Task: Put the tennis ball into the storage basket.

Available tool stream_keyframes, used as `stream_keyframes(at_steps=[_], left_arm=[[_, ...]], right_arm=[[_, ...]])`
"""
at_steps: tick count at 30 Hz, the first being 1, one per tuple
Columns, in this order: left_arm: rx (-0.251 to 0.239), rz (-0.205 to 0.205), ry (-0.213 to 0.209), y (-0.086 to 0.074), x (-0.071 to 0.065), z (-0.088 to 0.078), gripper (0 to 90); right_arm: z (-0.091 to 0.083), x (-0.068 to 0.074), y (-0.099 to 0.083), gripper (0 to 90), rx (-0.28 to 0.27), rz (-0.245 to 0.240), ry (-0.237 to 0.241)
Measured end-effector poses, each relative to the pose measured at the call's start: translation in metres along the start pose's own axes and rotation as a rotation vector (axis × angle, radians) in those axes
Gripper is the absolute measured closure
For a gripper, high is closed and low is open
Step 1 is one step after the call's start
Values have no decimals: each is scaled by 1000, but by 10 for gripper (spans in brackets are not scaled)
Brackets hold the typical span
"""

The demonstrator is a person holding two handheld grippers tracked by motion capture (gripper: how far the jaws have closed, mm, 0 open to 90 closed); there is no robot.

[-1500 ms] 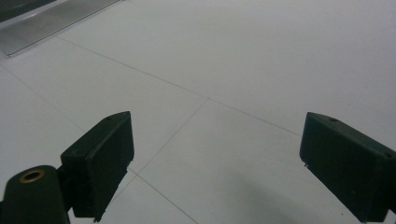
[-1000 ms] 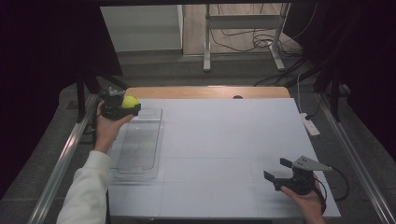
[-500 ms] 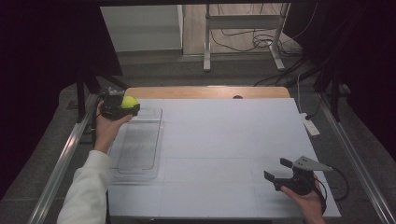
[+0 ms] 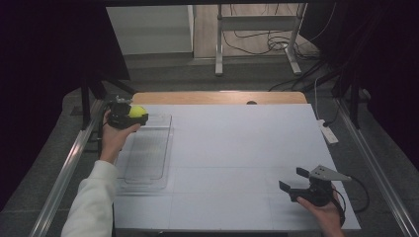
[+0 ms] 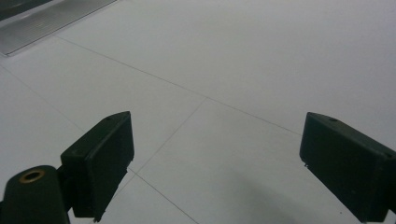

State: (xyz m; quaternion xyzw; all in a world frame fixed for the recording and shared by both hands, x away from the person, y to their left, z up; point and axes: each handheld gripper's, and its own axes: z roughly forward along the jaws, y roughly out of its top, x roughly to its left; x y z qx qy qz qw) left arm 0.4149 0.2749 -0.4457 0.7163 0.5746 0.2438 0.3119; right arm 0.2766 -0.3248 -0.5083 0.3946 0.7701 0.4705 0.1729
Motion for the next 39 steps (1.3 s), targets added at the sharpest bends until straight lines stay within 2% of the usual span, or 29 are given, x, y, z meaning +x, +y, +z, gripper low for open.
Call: stream_keyframes(at_steps=[22,39], left_arm=[[71,11,3,-6,-1,14,254],[104,8,-9,-11,-1,21,255]], right_arm=[[0,0,0,98,1,1,2],[0,0,0,99,-1,-1,-1]])
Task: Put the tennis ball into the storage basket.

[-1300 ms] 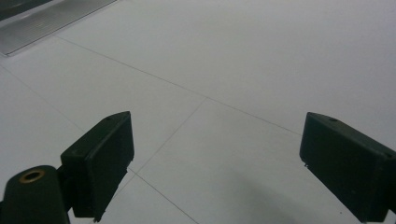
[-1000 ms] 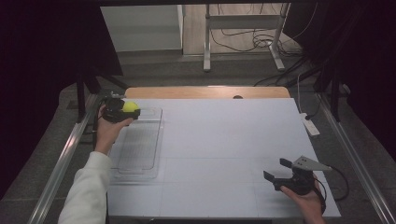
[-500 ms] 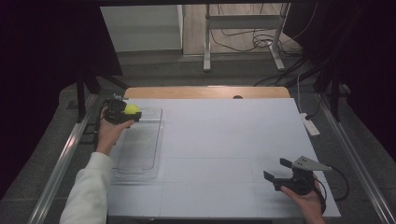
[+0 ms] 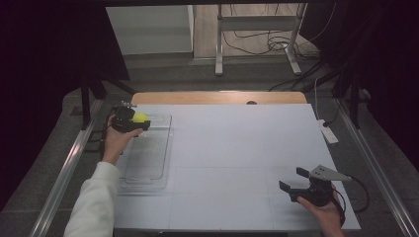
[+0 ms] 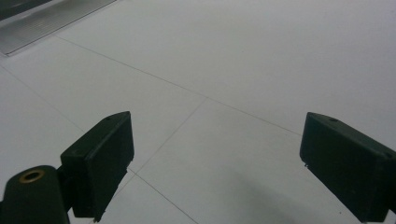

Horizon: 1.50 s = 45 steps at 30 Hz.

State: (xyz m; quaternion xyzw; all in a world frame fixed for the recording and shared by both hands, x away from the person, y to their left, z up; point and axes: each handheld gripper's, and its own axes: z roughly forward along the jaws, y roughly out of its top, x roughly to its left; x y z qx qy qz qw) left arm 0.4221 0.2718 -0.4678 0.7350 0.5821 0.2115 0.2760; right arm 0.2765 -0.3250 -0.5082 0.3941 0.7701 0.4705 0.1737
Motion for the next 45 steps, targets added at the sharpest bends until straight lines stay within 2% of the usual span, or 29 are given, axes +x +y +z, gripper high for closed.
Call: stream_keyframes(at_steps=[9,27,32,45], left_arm=[[34,6,2,-2,1,7,254],[64,7,-5,-3,-1,14,255],[78,26,-2,-3,-4,16,255],[133,41,0,-5,-8,25,254]], right_arm=[[0,0,0,99,0,0,-1],[1,0,0,99,6,0,-2],[1,0,0,99,4,2,1],[1,0,0,99,4,1,1]])
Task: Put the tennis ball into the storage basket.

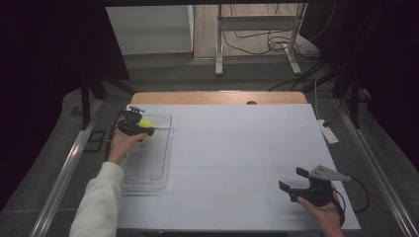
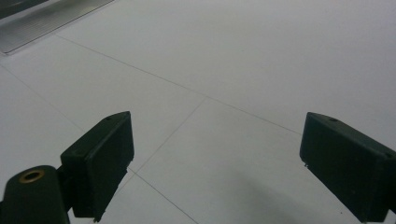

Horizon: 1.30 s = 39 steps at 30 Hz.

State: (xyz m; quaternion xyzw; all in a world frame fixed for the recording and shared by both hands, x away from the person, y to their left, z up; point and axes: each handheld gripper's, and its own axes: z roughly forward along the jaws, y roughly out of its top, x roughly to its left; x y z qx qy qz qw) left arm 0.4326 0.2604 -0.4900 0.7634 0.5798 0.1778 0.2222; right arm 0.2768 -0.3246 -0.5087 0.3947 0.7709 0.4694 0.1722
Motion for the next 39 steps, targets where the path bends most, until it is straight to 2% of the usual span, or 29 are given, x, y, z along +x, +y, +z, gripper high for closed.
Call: stream_keyframes(at_steps=[10,21,25,32,37,39], left_arm=[[21,13,-1,-1,-3,3,253],[58,42,20,-2,-7,9,251],[72,40,22,-3,-7,12,250],[75,34,18,-4,-6,13,245],[51,45,19,-4,-7,12,223],[37,34,12,-4,-7,10,215]], right_arm=[[0,0,0,99,1,-3,-1],[1,0,0,99,2,-1,1],[1,0,0,99,3,-1,1],[1,0,0,99,4,-1,1],[2,0,-1,99,5,0,1],[2,0,-1,99,5,0,0]])
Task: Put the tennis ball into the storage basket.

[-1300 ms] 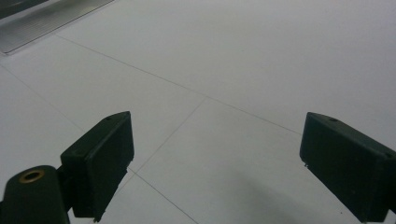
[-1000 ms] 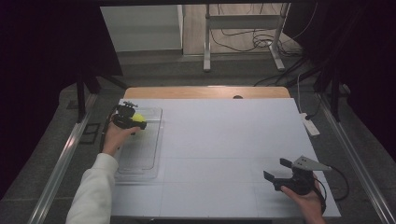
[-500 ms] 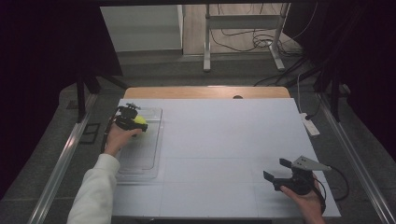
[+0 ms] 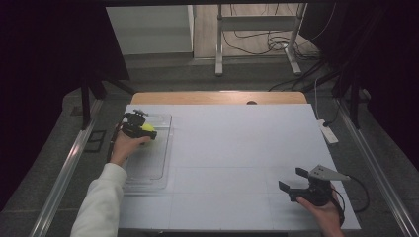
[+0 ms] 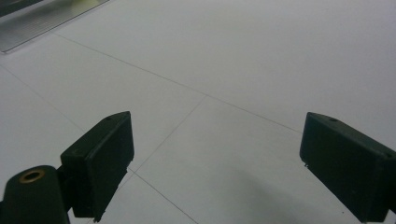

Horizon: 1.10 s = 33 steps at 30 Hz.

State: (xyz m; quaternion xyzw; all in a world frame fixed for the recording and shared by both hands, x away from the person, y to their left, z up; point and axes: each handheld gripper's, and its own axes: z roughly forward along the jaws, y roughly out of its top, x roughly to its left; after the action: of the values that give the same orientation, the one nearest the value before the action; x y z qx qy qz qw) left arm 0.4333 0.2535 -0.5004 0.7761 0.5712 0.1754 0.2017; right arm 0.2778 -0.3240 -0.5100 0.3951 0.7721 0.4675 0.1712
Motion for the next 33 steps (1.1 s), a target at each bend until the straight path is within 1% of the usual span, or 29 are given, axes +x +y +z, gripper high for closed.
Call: stream_keyframes(at_steps=[5,7,10,13,14,15,16,17,18,19,21,24,26,30,32,33], left_arm=[[-6,-4,6,0,1,-2,184],[-22,-17,8,0,3,-4,168],[-46,-26,-6,-1,5,-9,147],[-80,-32,-22,-2,6,-14,138],[-95,-36,-32,-2,6,-16,134],[-112,-35,-32,-3,7,-18,131],[-112,-35,-32,-3,7,-18,130],[-140,-47,-50,-4,7,-21,128],[-140,-47,-50,-4,7,-21,127],[-154,-53,-56,-4,7,-23,127],[-177,-55,-59,-5,6,-26,126],[-206,-49,-81,-8,5,-31,124],[-214,-50,-85,-8,5,-32,124],[-243,-65,-117,-12,5,-37,124],[-254,-69,-128,-14,4,-39,125],[-255,-61,-131,-15,4,-41,126]], right_arm=[[0,0,0,99,1,-1,0],[0,0,0,99,0,-1,0],[0,0,0,96,0,1,-2],[-1,0,0,94,0,2,-4],[0,0,0,94,0,2,-4],[0,0,0,94,1,1,-3],[0,0,0,94,1,1,-3],[0,0,0,94,-1,-2,-2],[0,0,0,94,-1,-2,-2],[0,0,0,94,-1,-2,-3],[0,0,0,94,-1,0,-3],[0,0,0,94,-1,-1,-3],[0,0,0,94,1,-1,-2],[0,0,0,94,3,-2,-3],[1,-1,0,94,1,5,2],[2,-1,-1,94,4,9,3]])
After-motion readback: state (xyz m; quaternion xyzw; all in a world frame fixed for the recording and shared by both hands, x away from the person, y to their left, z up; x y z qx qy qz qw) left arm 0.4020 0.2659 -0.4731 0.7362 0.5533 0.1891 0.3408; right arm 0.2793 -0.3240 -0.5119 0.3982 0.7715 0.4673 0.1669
